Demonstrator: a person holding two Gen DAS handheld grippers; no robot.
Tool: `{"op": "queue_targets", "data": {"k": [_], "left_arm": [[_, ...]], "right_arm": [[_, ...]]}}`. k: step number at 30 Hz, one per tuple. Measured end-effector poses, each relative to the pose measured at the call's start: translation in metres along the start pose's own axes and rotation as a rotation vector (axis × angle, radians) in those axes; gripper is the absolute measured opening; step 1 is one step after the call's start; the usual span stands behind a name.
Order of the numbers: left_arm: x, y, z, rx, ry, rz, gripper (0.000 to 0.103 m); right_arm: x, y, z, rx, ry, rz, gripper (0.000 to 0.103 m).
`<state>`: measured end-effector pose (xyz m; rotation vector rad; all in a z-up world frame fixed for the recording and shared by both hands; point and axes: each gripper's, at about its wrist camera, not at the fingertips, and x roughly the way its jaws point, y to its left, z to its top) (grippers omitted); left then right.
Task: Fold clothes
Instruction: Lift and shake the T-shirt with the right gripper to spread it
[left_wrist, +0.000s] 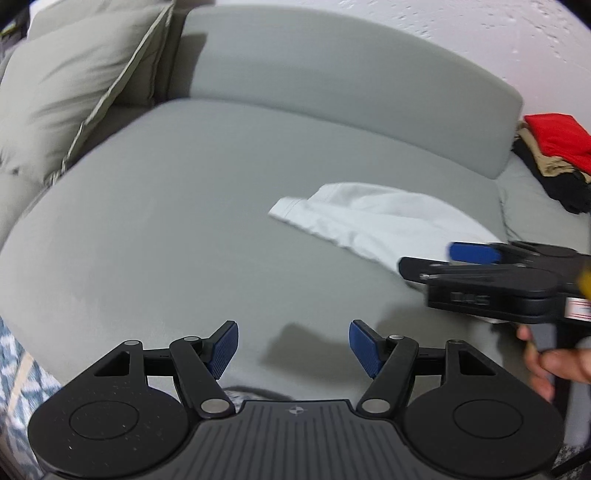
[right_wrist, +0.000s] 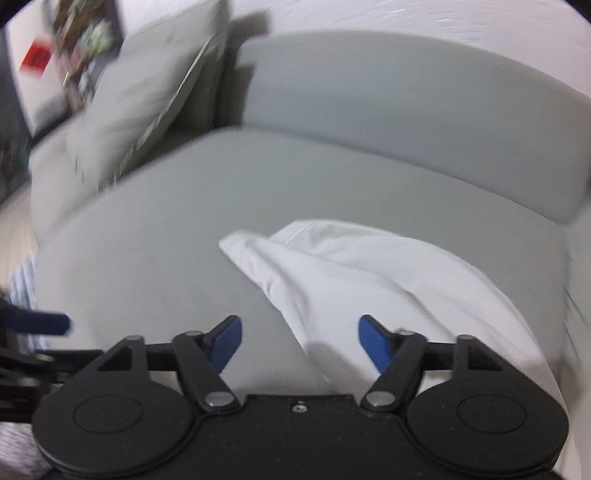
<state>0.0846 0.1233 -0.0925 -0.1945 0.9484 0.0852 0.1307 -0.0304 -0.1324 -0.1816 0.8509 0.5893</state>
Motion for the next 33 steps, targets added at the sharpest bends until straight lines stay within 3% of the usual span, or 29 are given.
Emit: {"op": "queue_targets", "data": {"k": [5, 6, 7, 8, 11, 15, 17, 18, 20, 22, 24, 27, 30, 33], "left_arm": [[0.017, 0.007, 0.002, -0.02, 0.032, -0.001, 0.065], [0.019, 0.007, 0.003, -0.019, 0.033, -0.005, 0.065], [0.019, 0.007, 0.003, -0.015, 0.033, -0.008, 0.065], [0.02, 0.006, 0.004, -0.009, 0.031, -0.009, 0.065], [0.019, 0.003, 0.006, 0.01, 0.024, -0.013, 0.065], [0.013, -0.005, 0.008, 0.039, 0.005, -0.029, 0.065], [0.009, -0.01, 0.008, 0.047, -0.005, -0.048, 0.065], [0.007, -0.013, 0.008, 0.05, -0.006, -0.062, 0.065], [0.007, -0.021, 0.007, 0.066, -0.004, -0.077, 0.065], [0.005, -0.03, 0.004, 0.087, -0.001, -0.083, 0.065], [0.002, -0.037, 0.002, 0.096, 0.012, -0.107, 0.065], [-0.013, -0.047, 0.003, 0.109, 0.006, -0.168, 0.062], [-0.048, -0.048, 0.012, 0.143, -0.099, -0.22, 0.064], [-0.07, -0.05, 0.019, 0.177, -0.183, -0.22, 0.071]], "right_arm": [[0.038, 0.007, -0.006, -0.101, 0.087, -0.069, 0.042], [0.039, 0.004, -0.003, -0.082, 0.081, -0.072, 0.03], [0.04, 0.001, -0.001, -0.063, 0.074, -0.076, 0.008], [0.04, -0.003, 0.002, -0.035, 0.065, -0.075, 0.003], [0.013, -0.033, 0.023, 0.152, -0.04, -0.081, 0.003], [-0.06, -0.12, 0.05, 0.507, -0.286, -0.215, 0.003], [-0.096, -0.169, 0.045, 0.655, -0.361, -0.334, 0.003], [-0.112, -0.192, 0.041, 0.719, -0.378, -0.387, 0.003], [-0.129, -0.223, 0.023, 0.783, -0.307, -0.444, 0.01], [-0.146, -0.231, -0.005, 0.811, -0.254, -0.443, 0.026], [-0.163, -0.227, -0.031, 0.803, -0.215, -0.423, 0.037], [-0.179, -0.191, -0.056, 0.761, -0.199, -0.328, 0.041], [-0.201, -0.157, -0.07, 0.715, -0.222, -0.225, 0.047], [-0.205, -0.126, -0.066, 0.619, -0.228, -0.188, 0.059]]}}
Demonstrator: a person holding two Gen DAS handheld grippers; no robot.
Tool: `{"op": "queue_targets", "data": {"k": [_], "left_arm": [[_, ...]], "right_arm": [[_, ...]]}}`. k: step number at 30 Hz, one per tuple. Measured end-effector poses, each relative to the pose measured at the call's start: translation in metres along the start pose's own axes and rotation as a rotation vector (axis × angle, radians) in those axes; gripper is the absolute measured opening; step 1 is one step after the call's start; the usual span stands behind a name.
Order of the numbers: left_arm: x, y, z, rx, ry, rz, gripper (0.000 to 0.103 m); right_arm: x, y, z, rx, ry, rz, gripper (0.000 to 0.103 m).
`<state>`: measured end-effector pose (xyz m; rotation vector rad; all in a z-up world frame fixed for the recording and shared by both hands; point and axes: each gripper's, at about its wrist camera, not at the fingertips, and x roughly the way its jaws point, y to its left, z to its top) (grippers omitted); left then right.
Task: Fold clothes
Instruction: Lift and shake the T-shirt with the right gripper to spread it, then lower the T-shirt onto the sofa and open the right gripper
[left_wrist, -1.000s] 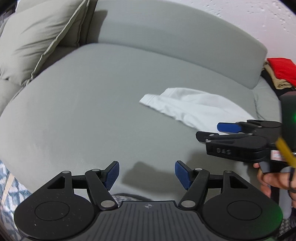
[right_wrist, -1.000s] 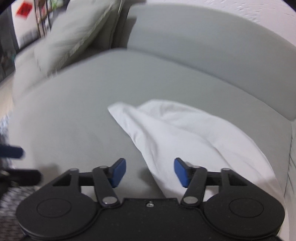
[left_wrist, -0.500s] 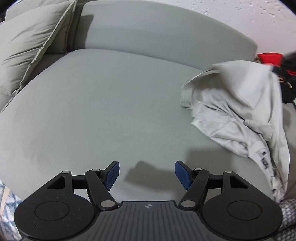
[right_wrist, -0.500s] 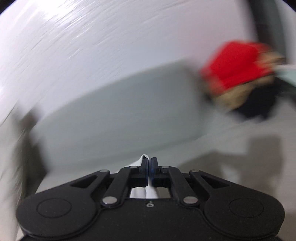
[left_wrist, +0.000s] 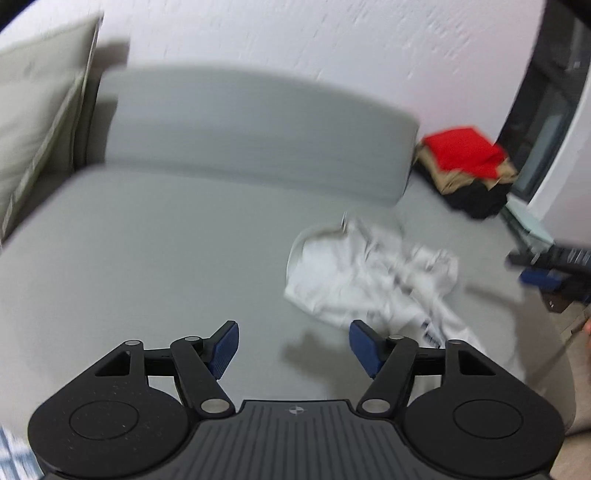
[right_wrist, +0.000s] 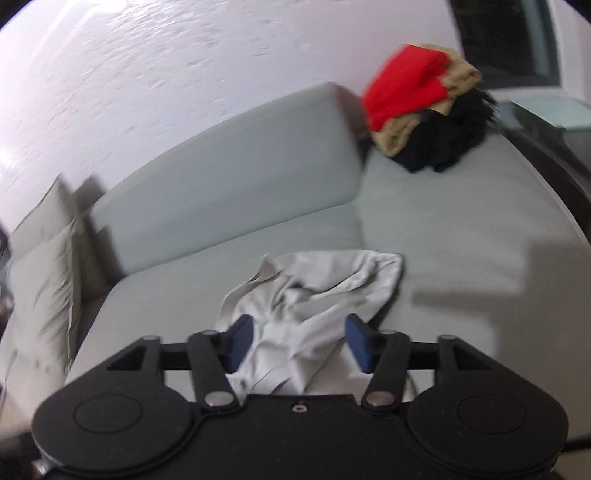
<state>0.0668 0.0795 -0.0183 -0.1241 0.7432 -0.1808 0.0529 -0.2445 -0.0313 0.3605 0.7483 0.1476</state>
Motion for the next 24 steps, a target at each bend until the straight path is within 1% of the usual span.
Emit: {"op": "queue_targets", "data": {"k": [2, 3, 5, 6, 8, 9, 11, 12, 15, 18, 20, 21, 22, 23, 24], "left_arm": [[0.005, -0.003, -0.002, 0.021, -0.007, 0.035, 0.072], [0.013, -0.004, -0.006, 0.023, 0.006, 0.057, 0.07], [0.031, -0.006, -0.017, 0.014, 0.039, 0.068, 0.07], [0.039, -0.006, -0.023, 0.002, 0.048, 0.067, 0.07], [0.048, -0.006, -0.032, -0.017, 0.045, 0.055, 0.071], [0.051, -0.007, -0.034, -0.016, 0.051, 0.054, 0.074], [0.058, -0.007, -0.034, -0.016, 0.08, 0.058, 0.075], [0.061, -0.007, -0.033, -0.018, 0.095, 0.061, 0.075], [0.059, -0.003, -0.03, -0.037, 0.077, 0.046, 0.073], [0.059, -0.003, -0.029, -0.039, 0.076, 0.048, 0.073], [0.061, -0.001, -0.031, -0.056, 0.101, 0.034, 0.069], [0.063, 0.001, -0.032, -0.072, 0.117, 0.02, 0.065], [0.064, 0.003, -0.033, -0.087, 0.133, 0.006, 0.062], [0.065, 0.005, -0.035, -0.098, 0.144, -0.005, 0.062], [0.065, 0.006, -0.036, -0.101, 0.143, -0.012, 0.062]], "right_arm": [[0.014, 0.015, -0.009, -0.075, 0.017, 0.037, 0.059], [0.025, 0.021, -0.014, -0.098, 0.028, 0.049, 0.059], [0.053, 0.031, -0.024, -0.142, 0.052, 0.078, 0.056], [0.067, 0.038, -0.029, -0.173, 0.062, 0.077, 0.054], [0.09, 0.054, -0.038, -0.262, 0.067, 0.066, 0.054], [0.098, 0.061, -0.042, -0.305, 0.063, 0.06, 0.054], [0.113, 0.074, -0.048, -0.392, 0.059, 0.049, 0.055], [0.12, 0.08, -0.049, -0.43, 0.064, 0.042, 0.058], [0.139, 0.092, -0.054, -0.514, 0.08, -0.002, 0.059], [0.148, 0.095, -0.051, -0.515, 0.061, -0.038, 0.049], [0.157, 0.095, -0.049, -0.513, 0.09, -0.049, 0.045], [0.161, 0.095, -0.048, -0.521, 0.104, -0.058, 0.036], [0.163, 0.096, -0.049, -0.544, 0.114, -0.072, 0.018], [0.162, 0.095, -0.05, -0.551, 0.116, -0.072, 0.008], [0.161, 0.095, -0.05, -0.558, 0.118, -0.072, 0.003]]}}
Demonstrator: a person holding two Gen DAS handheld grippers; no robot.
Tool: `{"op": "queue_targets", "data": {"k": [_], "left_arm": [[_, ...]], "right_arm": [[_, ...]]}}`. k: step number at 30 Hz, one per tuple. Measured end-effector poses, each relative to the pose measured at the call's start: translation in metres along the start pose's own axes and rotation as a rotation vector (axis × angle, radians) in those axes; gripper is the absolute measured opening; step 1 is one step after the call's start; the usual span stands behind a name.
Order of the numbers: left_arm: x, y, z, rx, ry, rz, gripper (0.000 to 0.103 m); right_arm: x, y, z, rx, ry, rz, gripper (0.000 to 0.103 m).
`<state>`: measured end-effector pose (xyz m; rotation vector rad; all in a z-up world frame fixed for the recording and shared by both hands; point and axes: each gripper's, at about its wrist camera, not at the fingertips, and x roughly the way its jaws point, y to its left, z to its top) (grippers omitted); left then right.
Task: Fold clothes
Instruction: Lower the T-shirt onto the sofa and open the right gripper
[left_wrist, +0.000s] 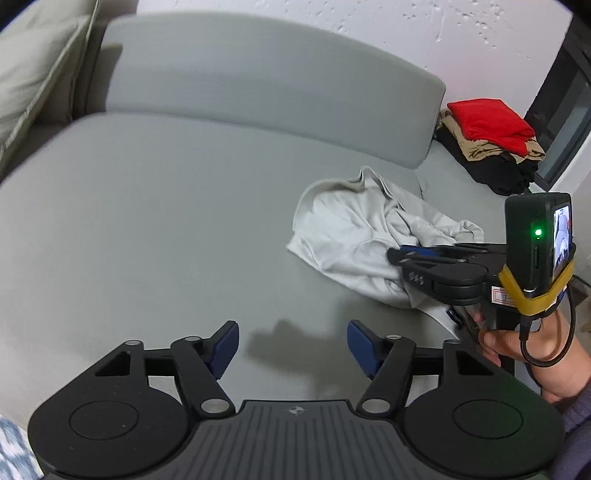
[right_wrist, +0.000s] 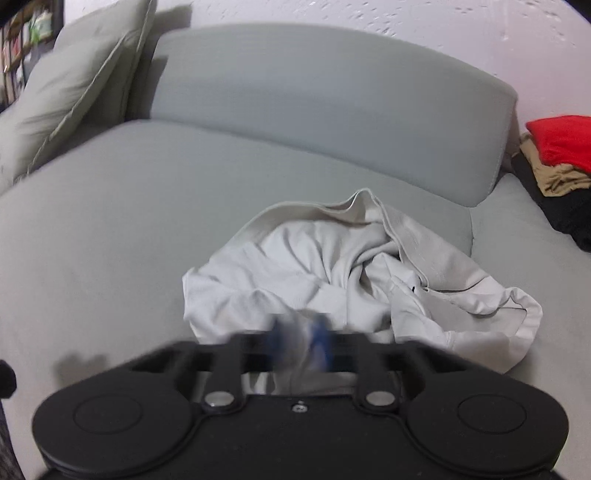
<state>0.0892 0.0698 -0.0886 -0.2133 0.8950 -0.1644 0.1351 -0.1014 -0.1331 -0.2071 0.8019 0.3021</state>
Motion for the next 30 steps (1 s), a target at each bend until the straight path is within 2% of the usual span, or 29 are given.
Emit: {"op": "queue_targets", "data": {"k": [4, 7, 11, 14, 15, 17, 18, 19, 21, 25, 28, 30], "left_arm": [[-0.01, 0.005, -0.006, -0.002, -0.025, -0.005, 0.058], [-0.019, 0.015, -0.01, -0.048, -0.024, -0.04, 0.056], [-0.028, 0.025, -0.018, -0.083, -0.026, -0.042, 0.056], [-0.02, 0.028, -0.024, -0.119, 0.012, -0.044, 0.056], [-0.017, 0.028, -0.027, -0.126, 0.027, -0.052, 0.056], [-0.011, 0.026, -0.031, -0.127, 0.05, -0.058, 0.056], [-0.009, 0.025, -0.032, -0.124, 0.055, -0.06, 0.056], [-0.007, 0.024, -0.033, -0.125, 0.055, -0.063, 0.056], [0.001, 0.025, -0.031, -0.147, 0.059, -0.08, 0.052], [0.027, 0.032, -0.027, -0.261, 0.12, -0.172, 0.034], [0.054, 0.039, -0.027, -0.378, 0.181, -0.249, 0.032], [0.07, 0.046, -0.029, -0.466, 0.208, -0.286, 0.027]], "right_arm": [[-0.039, 0.004, 0.0, -0.003, -0.084, 0.007, 0.002], [-0.082, 0.012, -0.008, 0.03, -0.113, 0.076, 0.002], [-0.115, 0.034, -0.044, 0.045, -0.037, 0.183, 0.002], [-0.104, 0.055, -0.078, 0.009, 0.073, 0.199, 0.003], [-0.095, 0.058, -0.087, 0.01, 0.114, 0.21, 0.008], [-0.09, 0.055, -0.096, 0.077, 0.138, 0.249, 0.009], [-0.094, 0.05, -0.096, 0.115, 0.129, 0.27, 0.015], [-0.1, 0.043, -0.094, 0.146, 0.111, 0.282, 0.027], [-0.113, 0.031, -0.092, 0.206, 0.073, 0.307, 0.038], [-0.133, -0.012, -0.094, 0.399, 0.005, 0.313, 0.039], [-0.139, -0.048, -0.104, 0.591, -0.029, 0.341, 0.039], [-0.142, -0.062, -0.109, 0.655, -0.046, 0.346, 0.039]]}}
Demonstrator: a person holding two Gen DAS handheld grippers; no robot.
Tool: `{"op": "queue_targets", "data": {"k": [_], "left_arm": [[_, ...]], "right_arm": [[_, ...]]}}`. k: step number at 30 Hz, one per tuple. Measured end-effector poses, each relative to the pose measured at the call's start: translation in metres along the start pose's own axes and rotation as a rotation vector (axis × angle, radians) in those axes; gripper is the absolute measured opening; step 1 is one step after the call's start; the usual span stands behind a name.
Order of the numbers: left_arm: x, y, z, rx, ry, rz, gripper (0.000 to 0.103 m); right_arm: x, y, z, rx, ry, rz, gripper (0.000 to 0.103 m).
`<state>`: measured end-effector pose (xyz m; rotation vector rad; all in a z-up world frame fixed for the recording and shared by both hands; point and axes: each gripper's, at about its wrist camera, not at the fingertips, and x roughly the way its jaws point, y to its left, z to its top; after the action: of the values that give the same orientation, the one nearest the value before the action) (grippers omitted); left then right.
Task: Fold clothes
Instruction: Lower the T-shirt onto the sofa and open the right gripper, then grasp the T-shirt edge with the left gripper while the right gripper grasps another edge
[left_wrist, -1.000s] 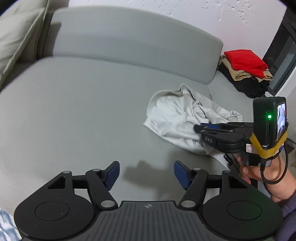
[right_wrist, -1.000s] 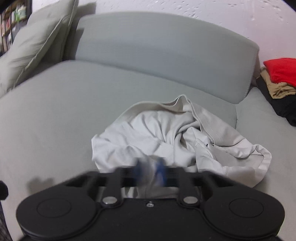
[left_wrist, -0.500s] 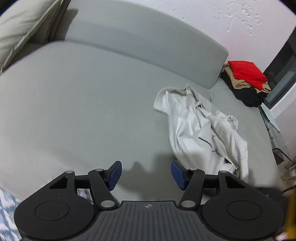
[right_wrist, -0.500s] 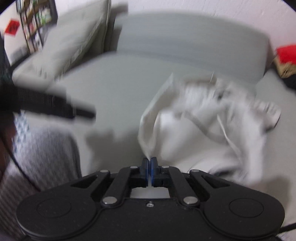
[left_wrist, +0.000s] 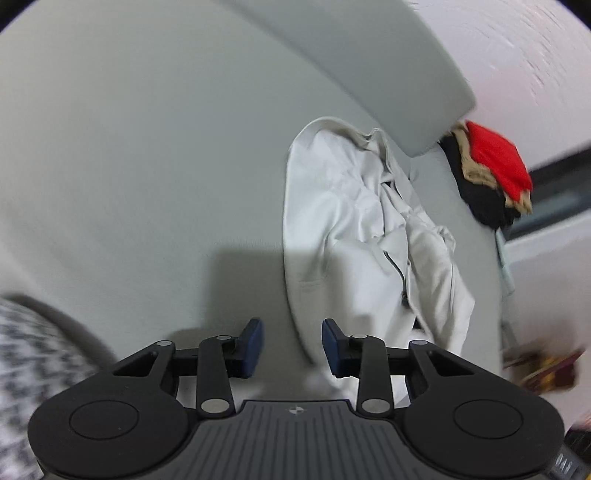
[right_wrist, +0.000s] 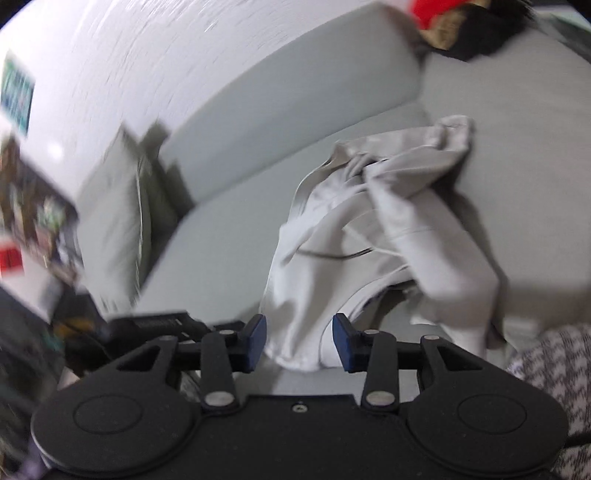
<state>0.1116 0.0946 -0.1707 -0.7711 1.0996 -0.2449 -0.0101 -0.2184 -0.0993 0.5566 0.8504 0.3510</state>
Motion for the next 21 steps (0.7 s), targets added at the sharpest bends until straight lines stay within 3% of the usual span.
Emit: {"op": "queue_targets", "data": {"k": [3, 8, 15, 18, 21], "left_arm": [[0.013, 0.01, 0.006, -0.081, 0.009, -0.036, 0.024], [0.032, 0.014, 0.016, -0.124, 0.03, -0.033, 0.016], [0.043, 0.007, 0.024, -0.082, 0.047, -0.047, 0.017], [0.041, -0.006, 0.024, -0.022, 0.021, -0.003, 0.009], [0.03, -0.025, 0.019, 0.092, -0.062, 0.127, 0.005]], "right_arm": [[-0.008, -0.014, 0.004, 0.059, -0.031, 0.006, 0.039], [-0.011, -0.027, 0.006, 0.084, -0.054, -0.006, 0.039], [-0.024, -0.047, 0.013, 0.126, -0.094, -0.029, 0.039], [-0.029, -0.052, 0.014, 0.142, -0.108, -0.042, 0.039], [-0.031, -0.055, 0.014, 0.146, -0.115, -0.055, 0.039]]}}
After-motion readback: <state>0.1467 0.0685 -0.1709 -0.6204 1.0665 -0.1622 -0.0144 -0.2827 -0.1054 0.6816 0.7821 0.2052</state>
